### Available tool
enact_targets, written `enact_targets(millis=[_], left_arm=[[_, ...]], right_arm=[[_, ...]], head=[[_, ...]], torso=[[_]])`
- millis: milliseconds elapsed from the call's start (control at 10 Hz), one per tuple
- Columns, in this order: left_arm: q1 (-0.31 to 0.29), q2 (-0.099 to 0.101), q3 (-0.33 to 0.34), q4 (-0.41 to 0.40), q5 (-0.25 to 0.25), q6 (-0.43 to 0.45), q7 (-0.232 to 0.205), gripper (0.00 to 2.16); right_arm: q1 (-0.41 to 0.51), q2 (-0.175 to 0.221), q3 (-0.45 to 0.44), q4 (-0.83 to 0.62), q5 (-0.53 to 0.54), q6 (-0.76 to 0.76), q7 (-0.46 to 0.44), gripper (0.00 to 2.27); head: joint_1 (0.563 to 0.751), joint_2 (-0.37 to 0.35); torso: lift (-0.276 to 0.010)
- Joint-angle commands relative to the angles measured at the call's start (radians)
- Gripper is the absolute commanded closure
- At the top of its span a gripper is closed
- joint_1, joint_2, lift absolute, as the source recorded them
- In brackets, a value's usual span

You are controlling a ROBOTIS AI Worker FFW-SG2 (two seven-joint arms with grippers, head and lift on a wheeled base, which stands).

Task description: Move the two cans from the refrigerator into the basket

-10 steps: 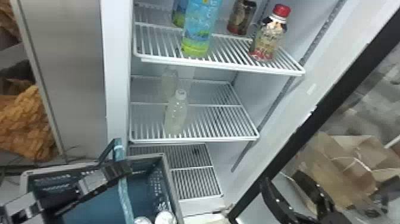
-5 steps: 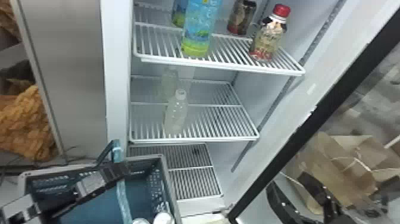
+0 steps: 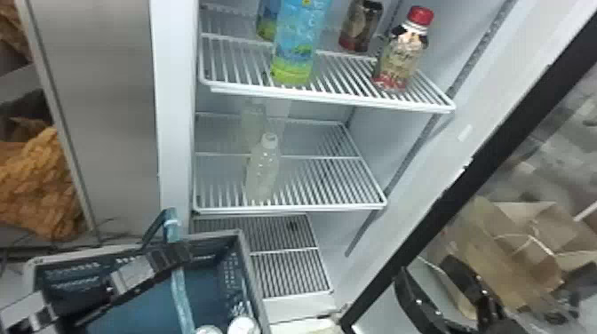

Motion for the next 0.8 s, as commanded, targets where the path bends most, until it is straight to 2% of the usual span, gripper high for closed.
enact_targets(millis=[0,700], left_arm=[[0.004,-0.001,0.004,-0.002,0.002,0.000,0.000,1.21],[0.011,-0.006,0.014,-0.010,0.000,0.000,0.000,1.21]], right_arm=[[-0.008,0.001,0.005,0.008,0.000,0.000,0.000,0.16],[-0.013,0.001,0.013,0.022,0.000,0.000,0.002,0.18]], head=[[0.695,-0.350],[0.695,-0.350]], torso=[[-0.219],[-0.219]])
